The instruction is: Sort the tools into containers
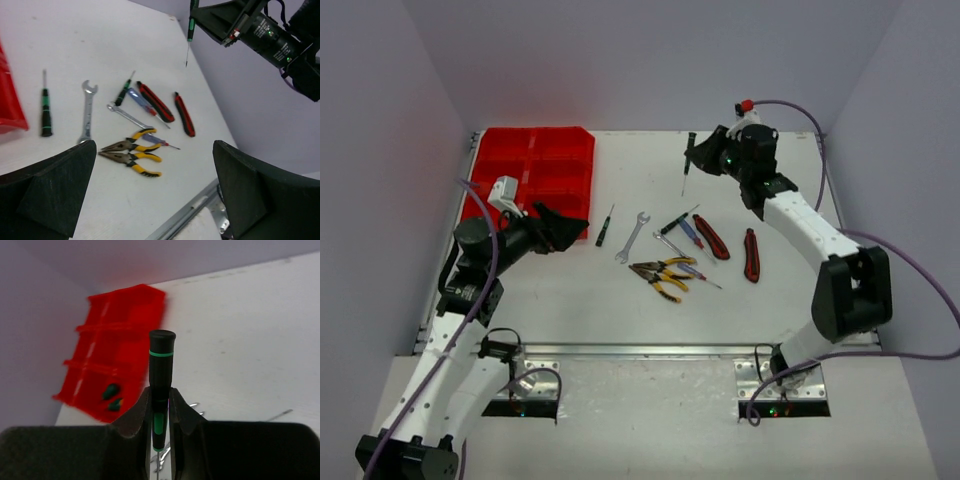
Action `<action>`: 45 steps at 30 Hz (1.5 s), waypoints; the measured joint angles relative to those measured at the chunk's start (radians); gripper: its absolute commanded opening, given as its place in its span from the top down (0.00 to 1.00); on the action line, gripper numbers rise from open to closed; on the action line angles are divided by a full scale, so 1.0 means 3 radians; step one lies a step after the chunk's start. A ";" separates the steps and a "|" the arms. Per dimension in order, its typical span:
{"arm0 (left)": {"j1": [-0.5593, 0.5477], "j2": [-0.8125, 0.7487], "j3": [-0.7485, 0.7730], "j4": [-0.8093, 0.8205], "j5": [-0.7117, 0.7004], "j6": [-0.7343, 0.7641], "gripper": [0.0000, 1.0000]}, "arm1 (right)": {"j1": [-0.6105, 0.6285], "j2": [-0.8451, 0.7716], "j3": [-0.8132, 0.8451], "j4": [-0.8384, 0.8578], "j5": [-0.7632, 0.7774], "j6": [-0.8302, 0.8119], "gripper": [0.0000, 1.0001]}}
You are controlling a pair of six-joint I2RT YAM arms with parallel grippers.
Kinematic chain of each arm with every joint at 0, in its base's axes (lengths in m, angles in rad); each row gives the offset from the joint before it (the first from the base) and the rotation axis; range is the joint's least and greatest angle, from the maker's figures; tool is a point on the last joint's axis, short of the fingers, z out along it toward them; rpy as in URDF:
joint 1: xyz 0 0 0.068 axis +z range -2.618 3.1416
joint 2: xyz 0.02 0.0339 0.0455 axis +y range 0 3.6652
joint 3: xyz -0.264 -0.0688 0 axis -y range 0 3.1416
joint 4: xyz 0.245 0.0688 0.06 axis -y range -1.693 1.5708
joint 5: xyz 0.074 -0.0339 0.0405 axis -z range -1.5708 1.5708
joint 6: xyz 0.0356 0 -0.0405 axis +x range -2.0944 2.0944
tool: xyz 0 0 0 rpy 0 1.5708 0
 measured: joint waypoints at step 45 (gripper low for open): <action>-0.0782 0.1076 0.0462 0.0919 0.0045 -0.0503 1.00 | 0.1107 -0.1135 -0.1298 0.0564 -0.1777 -0.0013 0.01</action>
